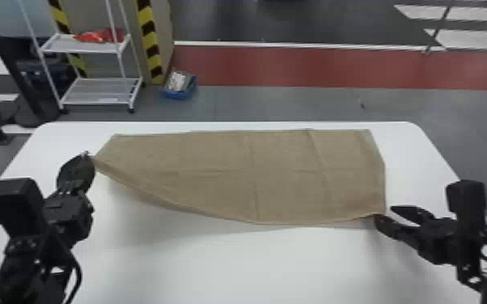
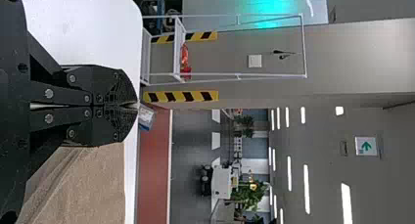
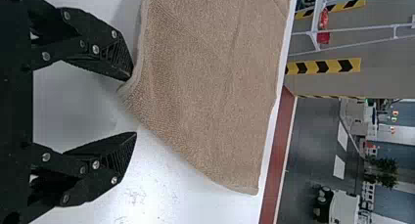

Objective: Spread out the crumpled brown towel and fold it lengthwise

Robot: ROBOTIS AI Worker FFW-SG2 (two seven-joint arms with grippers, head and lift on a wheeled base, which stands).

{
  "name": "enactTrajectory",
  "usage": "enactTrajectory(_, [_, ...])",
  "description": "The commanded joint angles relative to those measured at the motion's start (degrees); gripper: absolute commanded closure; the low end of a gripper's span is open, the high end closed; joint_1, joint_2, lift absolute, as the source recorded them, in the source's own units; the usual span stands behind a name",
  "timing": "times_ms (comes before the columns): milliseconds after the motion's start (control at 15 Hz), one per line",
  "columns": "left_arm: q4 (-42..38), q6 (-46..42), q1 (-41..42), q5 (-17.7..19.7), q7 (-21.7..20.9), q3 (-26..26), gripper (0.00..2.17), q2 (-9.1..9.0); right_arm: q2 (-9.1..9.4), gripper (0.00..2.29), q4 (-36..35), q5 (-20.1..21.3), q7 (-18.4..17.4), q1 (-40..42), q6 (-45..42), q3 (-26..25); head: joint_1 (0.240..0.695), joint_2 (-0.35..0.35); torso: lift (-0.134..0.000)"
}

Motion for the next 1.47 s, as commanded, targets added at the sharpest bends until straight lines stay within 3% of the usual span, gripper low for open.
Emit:
enactTrajectory(0, [0.0,0.0,-0.1,0.0,0.0,0.3,1.44,0.05,-0.12,1.39,0.2,-0.3,0.1,-0.8,0.3,0.2,0.695,-0.029,-0.124])
enactTrajectory(200, [-1.3,0.0,0.2,0.1,0.0,0.6,1.44,0.05,0.32,1.58,-2.8,-1.6,0.7,-0.1,0.2,0.4,0.695,-0.024,-0.124])
enactTrajectory(533, [-3.5,0.0,0.5,0.1,0.0,2.0,1.44,-0.04,0.5,1.6,-10.6,-4.8,1.5,0.5,1.6,-1.5,0.695,-0.003,-0.124])
enactTrajectory(667, [-6.4,0.0,1.6,0.5,-0.1,2.6,1.44,-0.04,0.32,1.6,-14.7,-7.0,2.8,0.5,6.3,-3.5,0.695,-0.004,-0.124])
enactTrajectory(867, [-11.9,0.4,4.3,2.9,-0.5,3.5,1.44,0.13,-0.91,1.6,-19.0,-4.8,6.6,-2.7,14.6,-4.5,0.695,-0.02,-0.124])
enactTrajectory(1067, [-10.5,1.2,3.6,2.4,-0.8,2.5,1.44,0.05,-1.61,1.56,-13.4,1.9,8.0,-7.8,17.7,0.5,0.695,-0.039,-0.124])
enactTrajectory(1400, [-6.9,0.2,3.8,1.8,-1.1,1.4,1.44,0.05,-1.52,1.5,-3.3,2.7,9.1,-6.7,10.4,7.1,0.695,0.007,-0.124])
